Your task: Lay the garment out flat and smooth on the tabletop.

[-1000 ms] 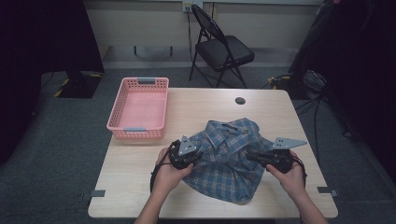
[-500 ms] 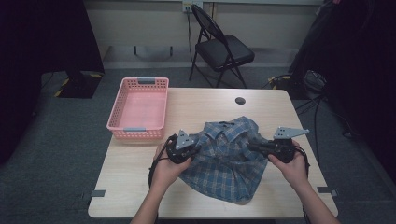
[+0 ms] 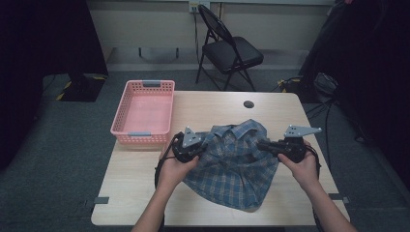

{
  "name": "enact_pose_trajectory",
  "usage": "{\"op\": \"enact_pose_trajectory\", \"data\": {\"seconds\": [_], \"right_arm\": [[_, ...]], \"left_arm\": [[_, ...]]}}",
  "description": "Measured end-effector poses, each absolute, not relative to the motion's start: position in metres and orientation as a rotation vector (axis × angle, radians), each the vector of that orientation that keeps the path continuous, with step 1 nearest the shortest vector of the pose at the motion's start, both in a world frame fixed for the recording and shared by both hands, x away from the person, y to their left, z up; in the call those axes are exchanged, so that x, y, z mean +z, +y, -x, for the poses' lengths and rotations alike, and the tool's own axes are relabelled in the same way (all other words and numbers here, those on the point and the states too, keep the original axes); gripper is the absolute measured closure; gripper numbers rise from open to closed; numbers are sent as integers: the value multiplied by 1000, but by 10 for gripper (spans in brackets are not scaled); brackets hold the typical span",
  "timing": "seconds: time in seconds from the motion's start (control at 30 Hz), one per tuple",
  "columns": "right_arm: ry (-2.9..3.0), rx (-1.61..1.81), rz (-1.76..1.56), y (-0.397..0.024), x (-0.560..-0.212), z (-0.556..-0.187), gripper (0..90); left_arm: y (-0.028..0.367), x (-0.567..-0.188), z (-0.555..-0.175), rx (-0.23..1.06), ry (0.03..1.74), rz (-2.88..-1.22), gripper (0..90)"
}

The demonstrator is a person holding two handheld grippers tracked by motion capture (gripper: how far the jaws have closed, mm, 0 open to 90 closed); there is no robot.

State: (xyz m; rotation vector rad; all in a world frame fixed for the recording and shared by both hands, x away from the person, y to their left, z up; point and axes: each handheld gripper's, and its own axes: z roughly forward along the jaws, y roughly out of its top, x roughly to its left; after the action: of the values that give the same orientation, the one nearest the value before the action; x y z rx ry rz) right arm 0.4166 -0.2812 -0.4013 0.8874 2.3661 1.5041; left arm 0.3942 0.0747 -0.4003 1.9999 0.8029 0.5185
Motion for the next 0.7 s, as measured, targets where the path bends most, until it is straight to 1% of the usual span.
{"op": "enact_pose_trajectory", "data": {"seconds": [0.1,0.2,0.23,0.27,0.3,0.37,0.4,0.43,0.47,0.5,0.53,0.57,0.6,0.63,0.67,0.7], "right_arm": [[2354,1518,-899,-280,-396,-423,860],[2356,1489,-894,-277,-388,-439,861],[2347,1479,-902,-275,-384,-449,862],[2285,1483,-957,-273,-373,-478,863],[2285,1483,-957,-273,-373,-478,863],[2129,1435,-1068,-273,-356,-516,859],[2029,1453,-1118,-276,-347,-530,832],[1931,1470,-1153,-276,-339,-538,740],[1900,1451,-1170,-274,-333,-541,645],[1915,1440,-1157,-271,-330,-542,562],[1943,1432,-1129,-268,-330,-539,506],[1978,1407,-1099,-265,-334,-534,437],[2014,1382,-1074,-264,-339,-528,390],[2099,1352,-1038,-263,-354,-516,349],[2099,1352,-1038,-263,-354,-516,349],[2130,1335,-1026,-263,-361,-508,325]], "left_arm": [[75,-393,-404,535,804,-2004,835],[75,-384,-423,553,809,-2006,837],[76,-379,-433,564,816,-2001,838],[76,-373,-445,570,844,-1978,841],[77,-367,-461,582,884,-1927,841],[78,-356,-492,612,974,-1789,838],[78,-353,-503,651,997,-1749,810],[76,-352,-511,649,1014,-1735,714],[73,-352,-514,617,1007,-1733,573],[70,-353,-514,600,987,-1756,460],[67,-355,-510,612,963,-1793,405],[64,-359,-505,624,940,-1833,368],[63,-364,-500,614,924,-1861,327],[61,-370,-495,591,920,-1879,283],[60,-376,-488,579,907,-1903,283],[58,-382,-481,566,893,-1928,279]]}}
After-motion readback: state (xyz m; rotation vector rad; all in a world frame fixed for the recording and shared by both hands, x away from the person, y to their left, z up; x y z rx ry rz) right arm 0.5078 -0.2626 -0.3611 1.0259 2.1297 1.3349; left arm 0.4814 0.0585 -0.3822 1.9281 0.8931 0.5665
